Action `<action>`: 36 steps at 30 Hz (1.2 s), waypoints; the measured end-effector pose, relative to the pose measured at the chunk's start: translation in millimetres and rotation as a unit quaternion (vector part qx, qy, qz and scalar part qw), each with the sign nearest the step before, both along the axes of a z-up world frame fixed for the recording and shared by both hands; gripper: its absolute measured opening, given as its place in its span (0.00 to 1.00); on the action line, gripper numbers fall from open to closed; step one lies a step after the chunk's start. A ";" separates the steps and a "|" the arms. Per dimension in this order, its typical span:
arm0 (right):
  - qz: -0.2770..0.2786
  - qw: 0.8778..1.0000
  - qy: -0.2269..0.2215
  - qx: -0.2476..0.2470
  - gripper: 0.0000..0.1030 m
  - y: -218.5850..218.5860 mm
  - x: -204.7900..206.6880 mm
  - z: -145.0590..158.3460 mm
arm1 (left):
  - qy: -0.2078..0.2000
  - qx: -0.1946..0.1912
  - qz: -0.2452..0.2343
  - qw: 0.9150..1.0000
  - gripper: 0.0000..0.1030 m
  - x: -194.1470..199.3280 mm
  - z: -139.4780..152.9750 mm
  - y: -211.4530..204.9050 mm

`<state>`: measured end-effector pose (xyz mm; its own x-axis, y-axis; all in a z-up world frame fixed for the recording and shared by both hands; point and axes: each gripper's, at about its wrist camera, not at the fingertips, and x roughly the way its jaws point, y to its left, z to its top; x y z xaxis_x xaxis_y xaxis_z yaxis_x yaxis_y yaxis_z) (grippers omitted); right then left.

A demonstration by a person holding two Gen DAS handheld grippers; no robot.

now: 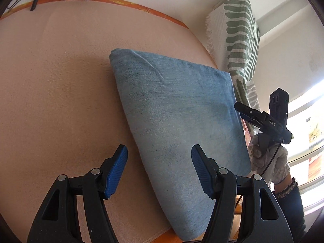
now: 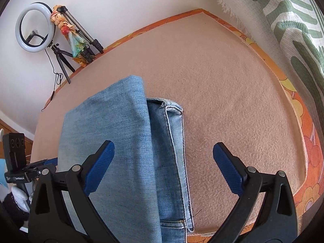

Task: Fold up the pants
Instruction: 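Close both tools on the edge of the folded jeans bundle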

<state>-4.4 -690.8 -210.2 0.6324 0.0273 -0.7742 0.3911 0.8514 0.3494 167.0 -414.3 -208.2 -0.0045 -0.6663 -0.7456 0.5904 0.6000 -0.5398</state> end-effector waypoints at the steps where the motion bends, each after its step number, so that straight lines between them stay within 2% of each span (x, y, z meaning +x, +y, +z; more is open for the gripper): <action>1: 0.002 1.000 0.002 0.001 0.97 -0.3 -0.1 -2.5 | 0.001 0.001 -0.002 1.000 0.63 0.1 -1.7 -1.9; 7: 0.021 0.999 0.002 0.032 0.97 -1.6 0.6 -15.9 | 0.009 -0.010 -0.004 1.000 0.63 2.2 -6.0 -7.2; 16: 0.061 0.997 -0.028 0.043 0.96 7.3 6.7 -17.2 | 0.010 -0.030 -0.007 0.999 0.63 6.0 -7.2 -6.5; 20: 0.071 0.996 -0.029 0.037 0.85 15.3 11.0 -16.9 | 0.002 -0.036 -0.017 0.999 0.63 3.0 -7.2 -10.7; 21: 0.074 0.996 -0.030 0.046 0.78 15.8 11.7 -17.3 | -0.001 -0.037 -0.019 0.999 0.63 2.1 -7.2 -11.9; 26: 0.072 0.996 -0.025 0.049 0.61 23.6 12.9 -15.6 | -0.009 -0.044 -0.027 0.999 0.63 0.5 -6.8 -17.1; 28: 0.066 0.997 -0.024 0.040 0.58 27.6 12.8 -12.9 | -0.010 -0.047 -0.028 0.998 0.63 0.7 -6.8 -19.5; 30: 0.060 0.998 -0.023 0.028 0.49 32.7 11.9 -7.7 | -0.013 -0.048 -0.032 0.998 0.62 0.4 -6.5 -21.8; 32: 0.050 0.998 -0.018 0.014 0.43 37.9 10.8 -2.7 | -0.018 -0.045 -0.036 0.998 0.56 0.3 -6.5 -24.2; 36: 0.037 0.999 -0.009 -0.013 0.29 47.4 8.7 9.7 | -0.012 -0.049 -0.027 0.998 0.35 4.8 -7.0 -23.3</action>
<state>4.3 -643.4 -200.6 0.6424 0.0549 -0.7644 0.3203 0.8869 0.3329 171.8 -437.6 -215.2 -0.0256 -0.7360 -0.6765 0.6346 0.5109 -0.5798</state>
